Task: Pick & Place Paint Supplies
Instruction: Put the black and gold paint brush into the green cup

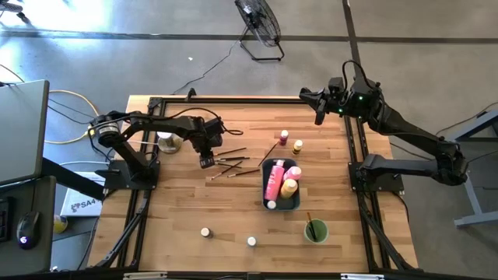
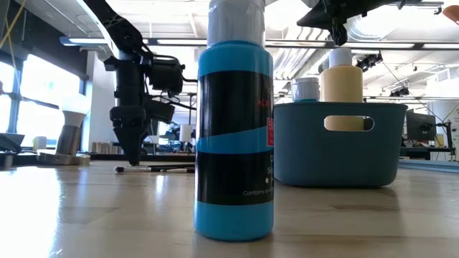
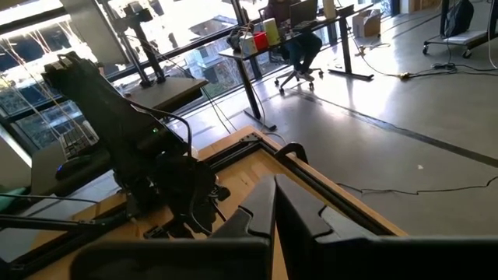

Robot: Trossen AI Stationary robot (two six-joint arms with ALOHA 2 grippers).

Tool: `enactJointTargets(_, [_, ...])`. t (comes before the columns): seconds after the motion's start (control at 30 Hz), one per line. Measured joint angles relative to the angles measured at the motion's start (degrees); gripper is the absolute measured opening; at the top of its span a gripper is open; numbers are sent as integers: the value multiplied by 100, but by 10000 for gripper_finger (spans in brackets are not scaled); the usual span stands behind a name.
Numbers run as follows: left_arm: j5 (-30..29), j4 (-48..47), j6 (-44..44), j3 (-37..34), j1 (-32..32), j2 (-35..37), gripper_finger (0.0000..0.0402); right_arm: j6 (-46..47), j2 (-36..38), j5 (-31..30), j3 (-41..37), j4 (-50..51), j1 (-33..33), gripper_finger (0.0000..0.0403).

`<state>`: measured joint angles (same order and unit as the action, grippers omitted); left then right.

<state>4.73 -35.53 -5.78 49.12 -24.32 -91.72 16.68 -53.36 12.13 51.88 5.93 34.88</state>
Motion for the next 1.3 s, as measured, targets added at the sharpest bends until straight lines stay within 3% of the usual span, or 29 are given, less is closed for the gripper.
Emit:
enactJointTargets(0.3, [-22, 2, 2, 0, -2, -4, 133, -40, 0, 1, 0, 0, 1, 3])
enactJointTargets(0.77, [-43, 4, 4, -7, -8, -11, 18, -40, 0, 1, 0, 0, 0, 3])
enactJointTargets(0.93, [-16, 0, 5, -9, -8, -11, 3, -42, 0, 3, 0, 2, 1, 3])
enactJointTargets(1.3, [954, -33, 40, -16, 0, -17, 1, -40, 0, 53, 0, 31, 1, 2])
